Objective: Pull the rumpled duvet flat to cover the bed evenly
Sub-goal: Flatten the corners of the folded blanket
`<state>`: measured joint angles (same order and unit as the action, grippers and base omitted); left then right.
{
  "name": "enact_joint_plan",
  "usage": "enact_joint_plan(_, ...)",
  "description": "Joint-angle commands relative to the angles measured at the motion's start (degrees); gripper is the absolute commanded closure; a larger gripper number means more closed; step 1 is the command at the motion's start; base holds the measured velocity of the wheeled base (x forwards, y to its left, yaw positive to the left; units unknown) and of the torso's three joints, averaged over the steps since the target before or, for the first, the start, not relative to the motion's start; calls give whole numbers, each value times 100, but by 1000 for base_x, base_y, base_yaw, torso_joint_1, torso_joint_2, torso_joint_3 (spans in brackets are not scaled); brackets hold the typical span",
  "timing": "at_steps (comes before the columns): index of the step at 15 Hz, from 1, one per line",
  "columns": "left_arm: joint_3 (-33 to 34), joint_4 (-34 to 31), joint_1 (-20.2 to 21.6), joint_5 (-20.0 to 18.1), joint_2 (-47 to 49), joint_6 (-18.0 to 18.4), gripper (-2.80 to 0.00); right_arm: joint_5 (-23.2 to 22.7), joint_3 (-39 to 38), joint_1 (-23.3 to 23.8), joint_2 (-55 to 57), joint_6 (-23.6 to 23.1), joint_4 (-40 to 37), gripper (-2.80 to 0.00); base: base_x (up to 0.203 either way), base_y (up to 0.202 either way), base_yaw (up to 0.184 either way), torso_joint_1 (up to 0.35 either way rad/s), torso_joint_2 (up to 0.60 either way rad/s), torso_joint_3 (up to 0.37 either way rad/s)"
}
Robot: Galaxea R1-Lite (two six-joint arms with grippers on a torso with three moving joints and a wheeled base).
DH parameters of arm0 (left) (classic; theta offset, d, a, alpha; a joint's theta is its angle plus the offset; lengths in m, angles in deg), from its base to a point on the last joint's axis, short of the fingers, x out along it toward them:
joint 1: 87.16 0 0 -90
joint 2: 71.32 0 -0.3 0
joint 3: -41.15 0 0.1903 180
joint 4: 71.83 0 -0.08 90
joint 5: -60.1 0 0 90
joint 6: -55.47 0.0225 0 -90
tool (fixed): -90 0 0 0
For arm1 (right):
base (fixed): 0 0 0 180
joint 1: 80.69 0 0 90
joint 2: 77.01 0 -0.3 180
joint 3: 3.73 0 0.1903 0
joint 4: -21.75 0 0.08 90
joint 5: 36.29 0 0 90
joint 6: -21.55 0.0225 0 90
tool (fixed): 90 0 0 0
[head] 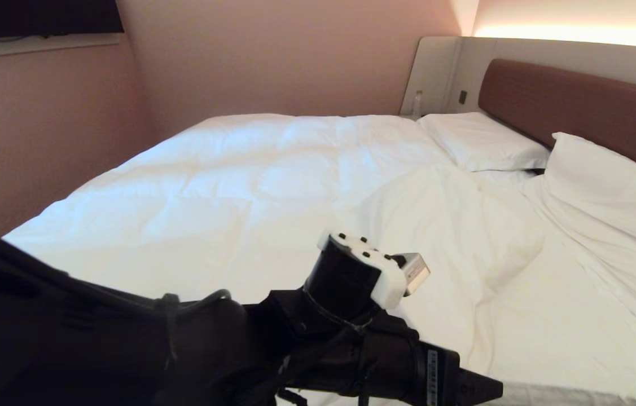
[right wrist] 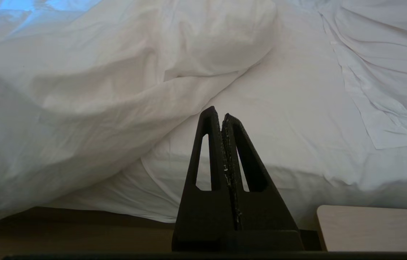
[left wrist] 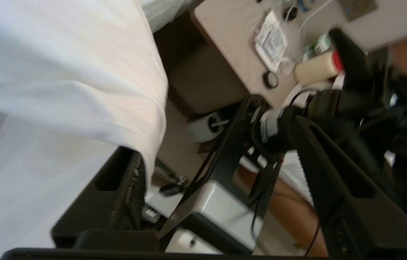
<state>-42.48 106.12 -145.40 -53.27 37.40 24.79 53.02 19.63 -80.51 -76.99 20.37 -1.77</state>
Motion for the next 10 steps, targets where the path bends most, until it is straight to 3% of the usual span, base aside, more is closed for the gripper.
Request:
enact_joint_plan(1,487,-4,17,20,-363,84,-280,-2,0,-1,-2,-5,7,0,0,0,0,0,0,0)
enact_joint_plan(2,882,-3,50,104,-494,169,-280,-2,0,-1,-2,-5,-2,0,0,0,0,0,0,0)
enact_joint_plan(4,1146,42,639,614,-493,221,-280,-2,0,-1,-2,-5,-2,0,0,0,0,0,0,0)
enact_joint_plan(7,1035,66,1654,1175,-499,337,-280,-2,0,-1,-2,-5,-2,0,0,0,0,0,0,0)
enact_joint_plan(10,490,60,2138,1353,-450,602,-280,-2,0,-1,-2,-5,-2,0,0,0,0,0,0,0)
